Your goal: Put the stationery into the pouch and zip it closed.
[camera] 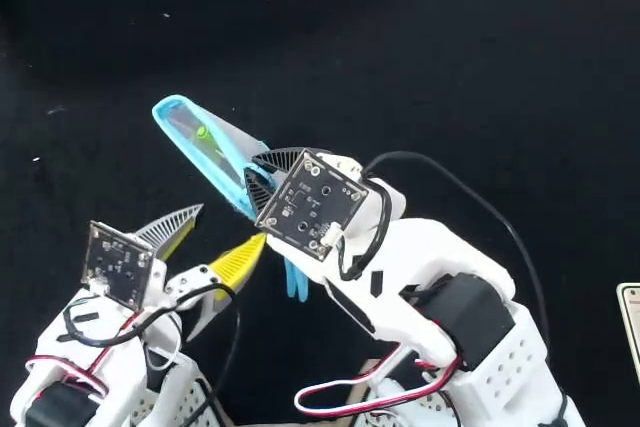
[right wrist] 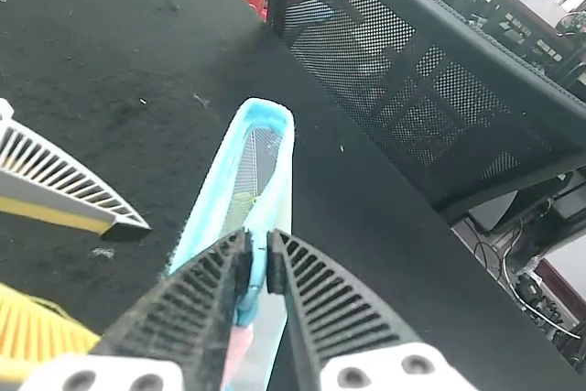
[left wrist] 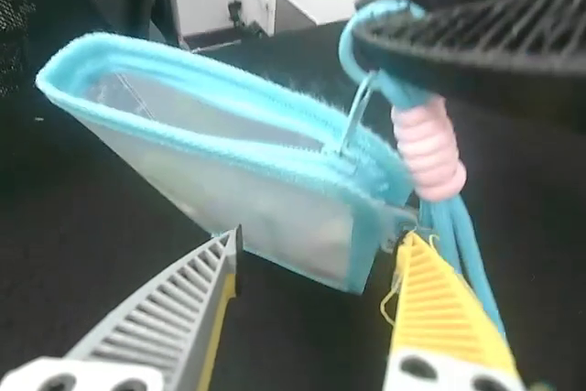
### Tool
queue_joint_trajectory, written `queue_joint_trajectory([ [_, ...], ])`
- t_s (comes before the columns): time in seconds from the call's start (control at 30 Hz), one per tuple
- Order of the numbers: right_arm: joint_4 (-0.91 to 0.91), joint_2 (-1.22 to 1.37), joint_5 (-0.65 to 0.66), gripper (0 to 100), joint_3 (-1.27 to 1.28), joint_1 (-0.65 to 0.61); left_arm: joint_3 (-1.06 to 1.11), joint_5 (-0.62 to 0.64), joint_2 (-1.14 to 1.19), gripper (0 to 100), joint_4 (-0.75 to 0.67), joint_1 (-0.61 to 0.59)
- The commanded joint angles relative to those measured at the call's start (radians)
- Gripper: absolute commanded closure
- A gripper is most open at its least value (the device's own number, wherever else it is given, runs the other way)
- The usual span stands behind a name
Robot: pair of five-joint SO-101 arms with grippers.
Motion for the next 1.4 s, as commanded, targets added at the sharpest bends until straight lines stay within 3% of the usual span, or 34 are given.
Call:
queue_joint_trajectory([
  [0.0, -0.015, 0.01, 0.002, 98.8, -0.051, -0.003, -0.004, 0.025, 0.02, 72, -0.077, 0.016],
  [0.23, -0.015, 0.004, 0.003, 98.8, -0.051, -0.003, 0.084, 0.046, 0.012, 73, -0.118, 0.012],
  [0.57, -0.015, 0.004, 0.005, 98.8, -0.051, -0.003, 0.054, -0.014, 0.018, 72, -0.126, -0.174],
  [0.93, -0.003, 0.004, 0.003, 98.8, -0.053, -0.003, 0.004, -0.135, 0.018, 72, -0.126, -0.209],
  [1.23, 0.003, 0.004, -0.002, 98.8, -0.058, -0.006, -0.002, -0.137, 0.02, 72, -0.181, -0.306],
  [1.37, -0.002, 0.005, -0.002, 98.8, -0.053, -0.005, -0.053, -0.129, 0.012, 73, -0.11, -0.269],
])
